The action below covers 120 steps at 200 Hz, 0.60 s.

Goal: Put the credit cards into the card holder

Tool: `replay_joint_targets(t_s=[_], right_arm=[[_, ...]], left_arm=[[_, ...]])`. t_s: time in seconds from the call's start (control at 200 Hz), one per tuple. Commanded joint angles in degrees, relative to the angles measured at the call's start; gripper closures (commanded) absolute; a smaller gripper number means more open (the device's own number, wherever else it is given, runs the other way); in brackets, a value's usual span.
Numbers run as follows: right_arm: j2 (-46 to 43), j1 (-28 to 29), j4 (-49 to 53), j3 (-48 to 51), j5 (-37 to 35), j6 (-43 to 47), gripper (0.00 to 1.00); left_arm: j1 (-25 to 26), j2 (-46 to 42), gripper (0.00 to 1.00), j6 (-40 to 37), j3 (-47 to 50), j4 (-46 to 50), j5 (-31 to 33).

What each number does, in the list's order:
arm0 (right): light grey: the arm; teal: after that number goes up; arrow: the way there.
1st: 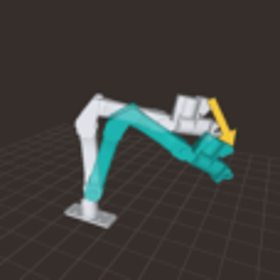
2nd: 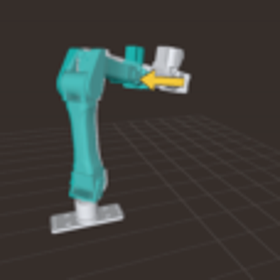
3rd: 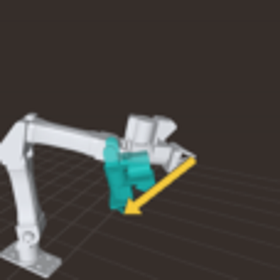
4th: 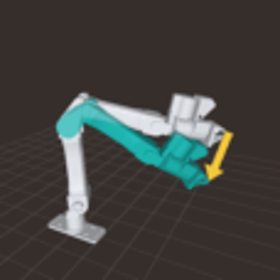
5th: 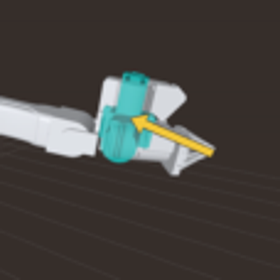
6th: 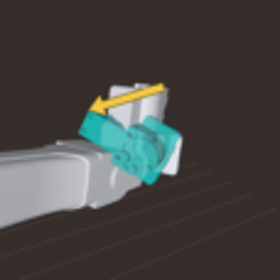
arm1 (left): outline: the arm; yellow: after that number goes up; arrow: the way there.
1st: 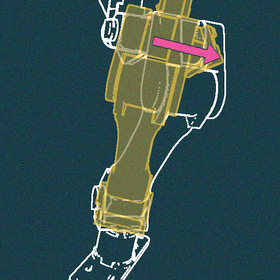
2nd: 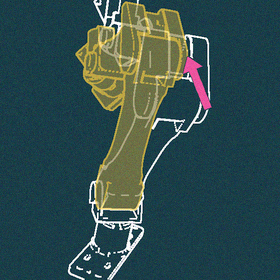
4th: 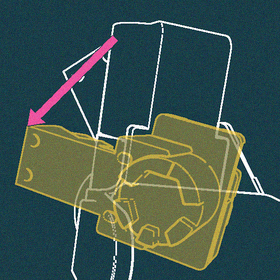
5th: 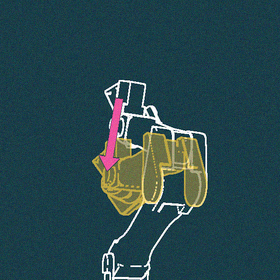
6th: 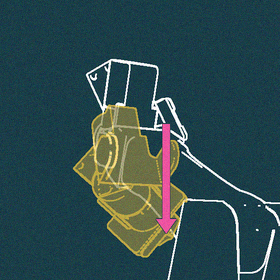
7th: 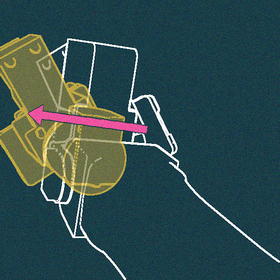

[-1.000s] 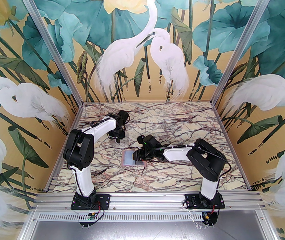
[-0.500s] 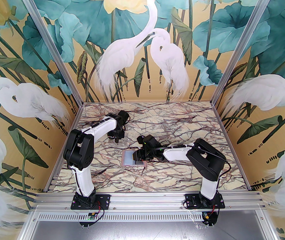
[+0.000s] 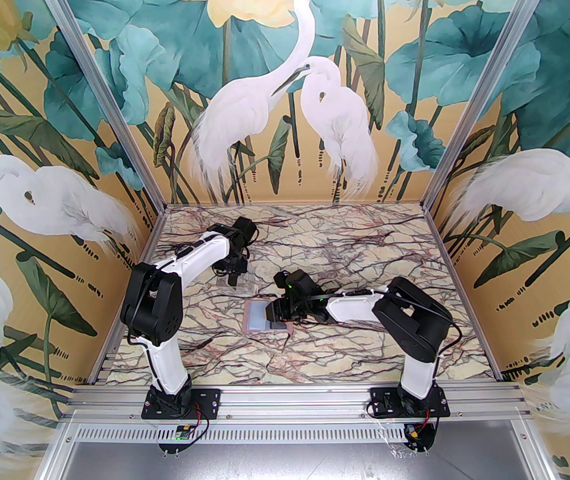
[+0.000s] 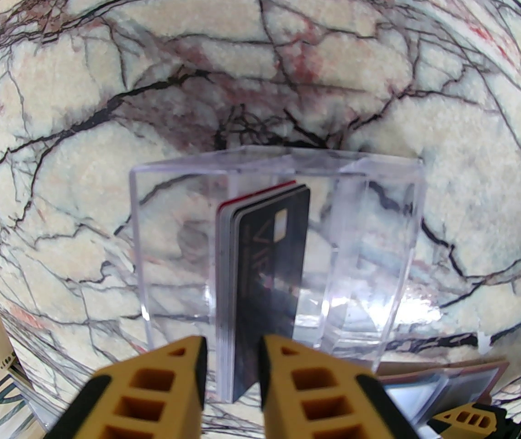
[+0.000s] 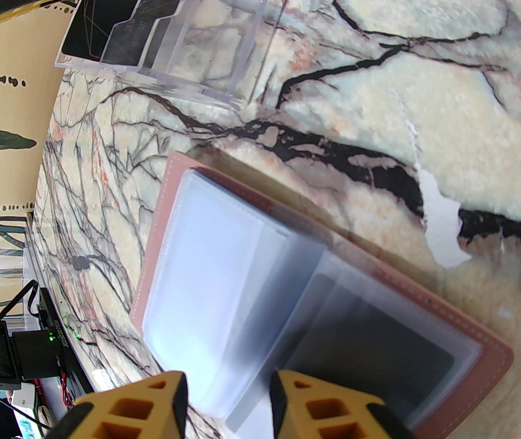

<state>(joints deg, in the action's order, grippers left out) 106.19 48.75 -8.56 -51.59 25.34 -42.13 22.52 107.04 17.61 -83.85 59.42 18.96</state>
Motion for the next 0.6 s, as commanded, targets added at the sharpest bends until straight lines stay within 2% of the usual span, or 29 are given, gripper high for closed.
replay_joint_targets(t_s=[0.0, 0.045, 0.23, 0.48, 0.595], right_arm=[[1.01, 0.12, 0.92, -1.03, 0.49, 1.02, 0.62], [1.02, 0.12, 0.93, -1.04, 0.50, 1.00, 0.62], [1.04, 0.12, 1.08, -1.11, 0.50, 1.01, 0.62], [1.03, 0.10, 1.08, -0.95, 0.50, 1.00, 0.62], [1.12, 0.12, 1.16, -1.04, 0.50, 1.00, 0.62]], left_arm=[[0.23, -1.49, 0.57, -0.07, -0.75, 1.00, 0.30], [0.49, -1.42, 0.52, 0.01, -0.68, 0.83, 0.20], [1.91, -0.90, 0.47, 0.77, -0.42, 0.46, 1.38], [1.91, 1.77, 0.45, 0.94, -0.48, 1.06, 4.06], [1.91, 2.47, 0.48, 0.96, -0.16, 0.65, 4.58]])
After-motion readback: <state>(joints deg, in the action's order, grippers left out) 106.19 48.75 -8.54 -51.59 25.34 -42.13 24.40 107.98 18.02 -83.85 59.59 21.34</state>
